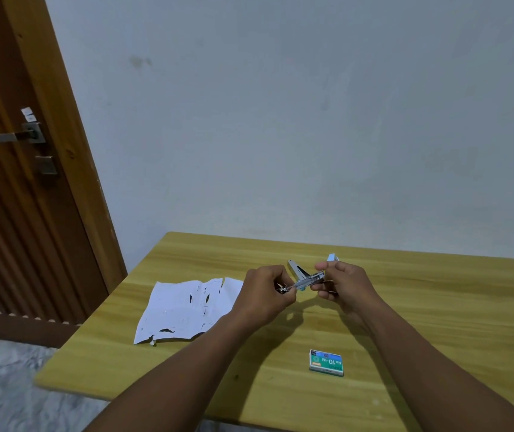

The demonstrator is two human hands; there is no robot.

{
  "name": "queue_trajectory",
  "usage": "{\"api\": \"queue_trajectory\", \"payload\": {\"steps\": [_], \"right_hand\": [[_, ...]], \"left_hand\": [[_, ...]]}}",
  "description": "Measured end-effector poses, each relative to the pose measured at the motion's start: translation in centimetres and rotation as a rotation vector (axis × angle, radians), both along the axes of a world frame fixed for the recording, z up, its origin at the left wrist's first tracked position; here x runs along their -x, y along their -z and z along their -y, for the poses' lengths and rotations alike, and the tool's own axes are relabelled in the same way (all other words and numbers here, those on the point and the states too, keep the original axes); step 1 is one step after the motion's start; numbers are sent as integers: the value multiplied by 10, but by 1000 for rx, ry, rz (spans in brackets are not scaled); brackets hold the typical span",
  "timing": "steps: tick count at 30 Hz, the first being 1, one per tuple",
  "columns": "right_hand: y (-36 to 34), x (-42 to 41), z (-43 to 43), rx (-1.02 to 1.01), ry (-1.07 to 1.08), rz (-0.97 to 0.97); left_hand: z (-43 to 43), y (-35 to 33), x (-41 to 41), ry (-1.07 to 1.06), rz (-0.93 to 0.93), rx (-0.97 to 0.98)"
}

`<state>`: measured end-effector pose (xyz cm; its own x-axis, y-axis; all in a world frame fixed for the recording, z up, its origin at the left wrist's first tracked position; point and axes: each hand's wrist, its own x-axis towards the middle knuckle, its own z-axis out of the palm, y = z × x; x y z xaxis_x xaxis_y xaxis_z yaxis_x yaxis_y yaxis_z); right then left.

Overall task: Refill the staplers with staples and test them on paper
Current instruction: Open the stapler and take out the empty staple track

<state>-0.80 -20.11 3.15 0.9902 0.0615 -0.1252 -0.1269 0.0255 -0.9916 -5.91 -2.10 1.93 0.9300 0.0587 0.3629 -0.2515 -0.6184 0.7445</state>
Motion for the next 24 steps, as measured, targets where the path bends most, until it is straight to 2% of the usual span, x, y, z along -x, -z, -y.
{"api": "queue_trajectory", "payload": {"steps": [6, 11, 24], "right_hand": [[-3, 1, -1, -20, -39, 17], [-3, 3, 4, 27, -60, 122], [-6, 4, -7, 87, -20, 73]], "left_hand": [[1, 0, -1, -12, 7, 41], [1, -1, -1, -27, 3, 90], [0, -4, 0, -20, 28, -5]]}}
